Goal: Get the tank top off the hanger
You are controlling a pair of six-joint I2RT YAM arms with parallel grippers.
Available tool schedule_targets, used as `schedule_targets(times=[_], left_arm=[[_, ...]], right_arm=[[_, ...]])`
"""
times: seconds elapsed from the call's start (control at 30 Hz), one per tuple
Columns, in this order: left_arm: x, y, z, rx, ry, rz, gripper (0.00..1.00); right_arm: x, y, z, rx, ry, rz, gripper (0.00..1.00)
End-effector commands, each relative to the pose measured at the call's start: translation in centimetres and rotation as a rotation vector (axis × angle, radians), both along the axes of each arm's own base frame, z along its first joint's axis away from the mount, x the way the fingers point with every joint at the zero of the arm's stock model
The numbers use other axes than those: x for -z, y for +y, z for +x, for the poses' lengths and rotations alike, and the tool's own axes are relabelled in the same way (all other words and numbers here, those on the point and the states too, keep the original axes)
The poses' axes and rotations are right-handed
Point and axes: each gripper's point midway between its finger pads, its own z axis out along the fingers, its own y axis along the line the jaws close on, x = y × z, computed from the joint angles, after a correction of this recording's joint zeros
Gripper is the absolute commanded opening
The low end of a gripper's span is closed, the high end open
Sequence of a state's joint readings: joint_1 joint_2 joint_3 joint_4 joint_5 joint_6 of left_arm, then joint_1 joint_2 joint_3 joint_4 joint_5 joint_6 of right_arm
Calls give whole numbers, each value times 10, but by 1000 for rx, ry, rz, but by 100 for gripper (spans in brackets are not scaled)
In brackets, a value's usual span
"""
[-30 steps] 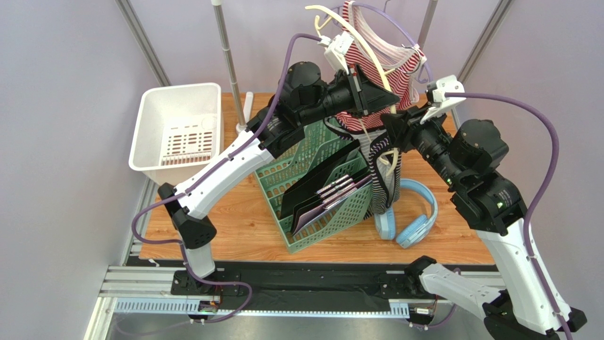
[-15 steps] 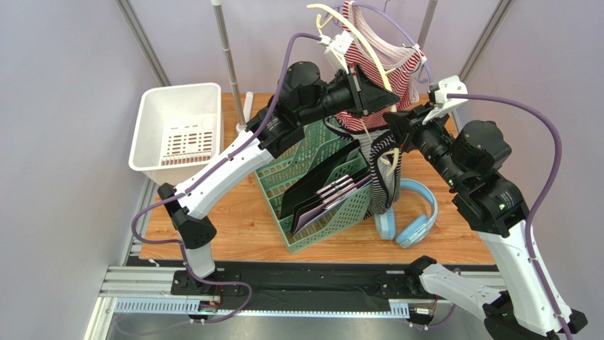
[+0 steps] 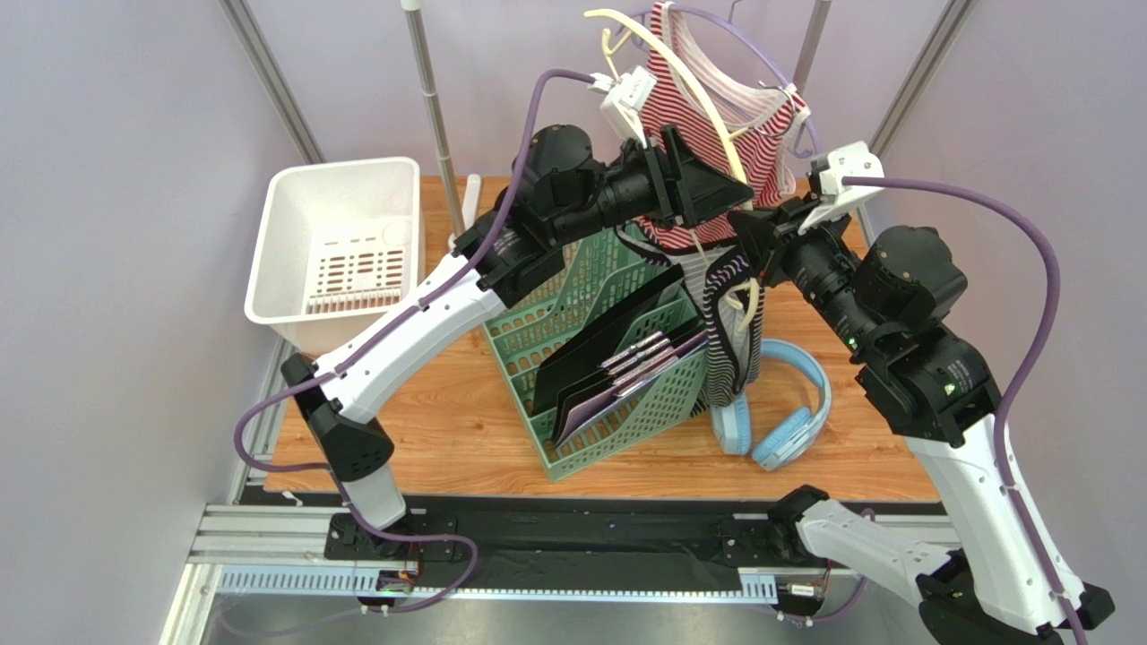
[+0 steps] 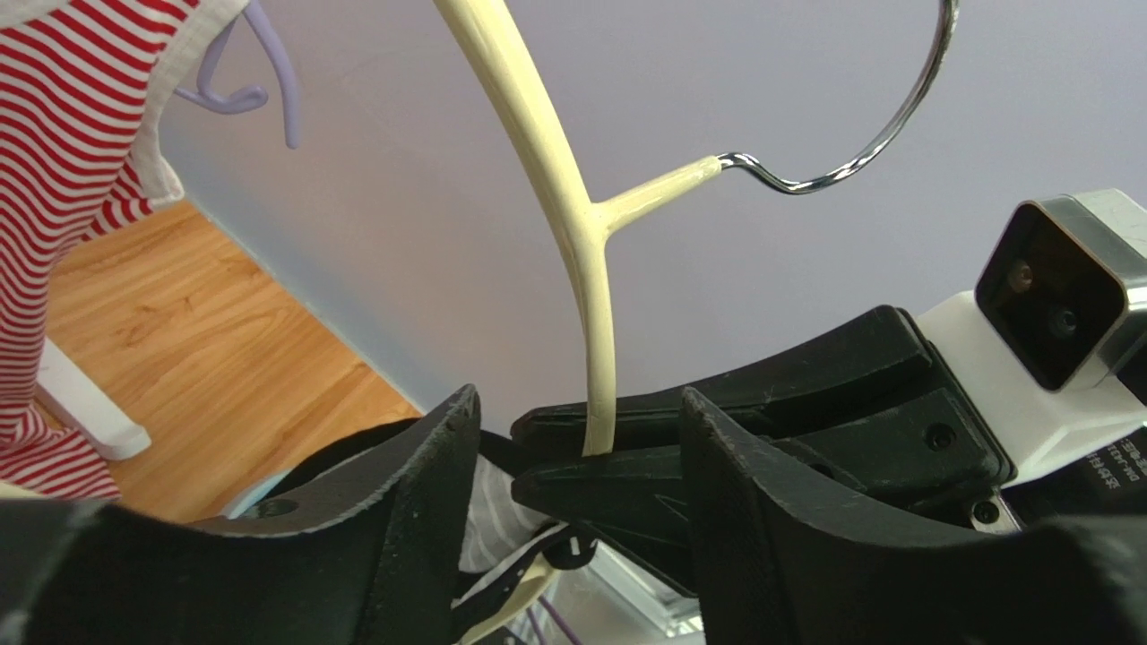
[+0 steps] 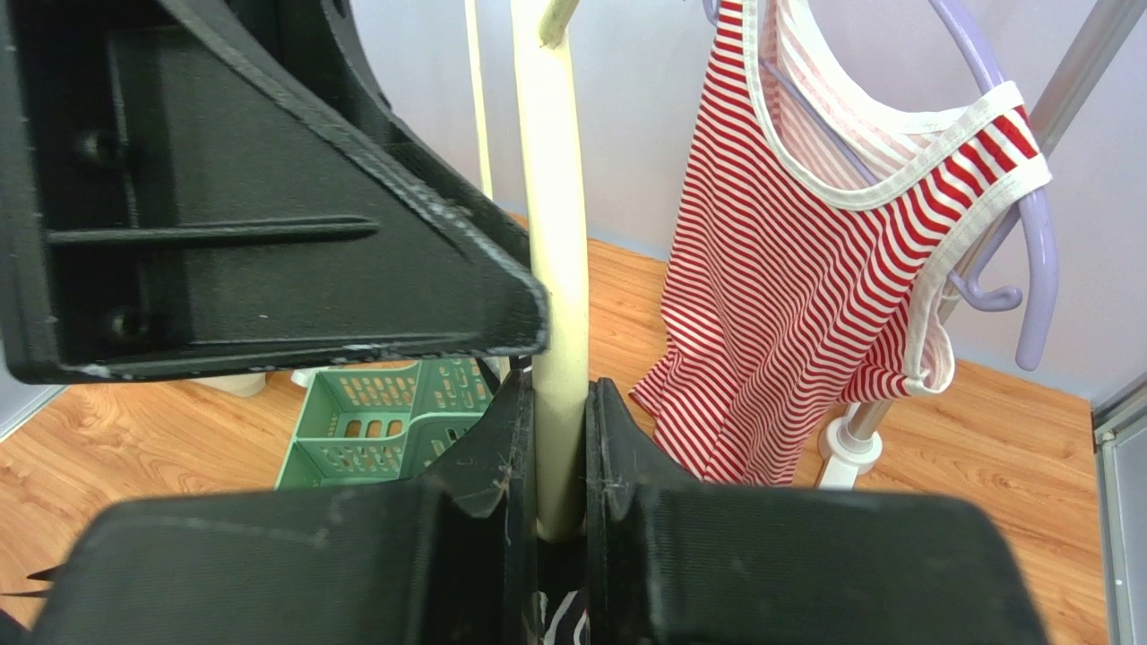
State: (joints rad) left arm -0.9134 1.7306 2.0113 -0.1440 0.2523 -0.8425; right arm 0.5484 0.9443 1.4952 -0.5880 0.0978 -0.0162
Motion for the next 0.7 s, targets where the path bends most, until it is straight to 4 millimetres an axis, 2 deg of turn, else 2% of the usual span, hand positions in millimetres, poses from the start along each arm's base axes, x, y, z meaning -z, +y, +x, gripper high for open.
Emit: schedule_targets(times=[0.0,0.03,0.1,0.13,0.2,0.37,0.4,0.43,0.53,0.6,0.63,0.67], left_arm=[[-48,33,-17,-25,-136,-76,64],[-42,32,-19,-19,-138,-60,64],[-42,41,-25,-20,-176,-47,65],[-32,41,-28,-3,-186,-24,65],[-31,49,-37,6,-255,-6,60],[10,50,-57,72,-429,137,60],[18,49,-56,67,-444,172,61],[34,48,-47,41,-451,243,62],[55,40,-39,41,-458,327,64],[57,35,-38,64,-466,333,65],[66,25,-40,113,-466,340,66],[67,20,-43,133,-469,337,67]], right_arm=[[-44,-10,-8,25,-128,68,0],[-44,-10,-7,29,-128,68,0],[-45,-12,-7,39,-127,70,0],[-45,-11,-5,40,-124,70,0],[-47,-11,-5,40,-121,75,0],[-51,-9,-8,22,-125,89,0],[-51,-9,-9,19,-125,90,0],[-52,-9,-11,14,-127,91,0],[-54,-7,-14,3,-122,117,0],[-55,-8,-15,-2,-124,119,0],[-55,-8,-16,-1,-122,121,0],[-56,-8,-16,-1,-124,120,0]])
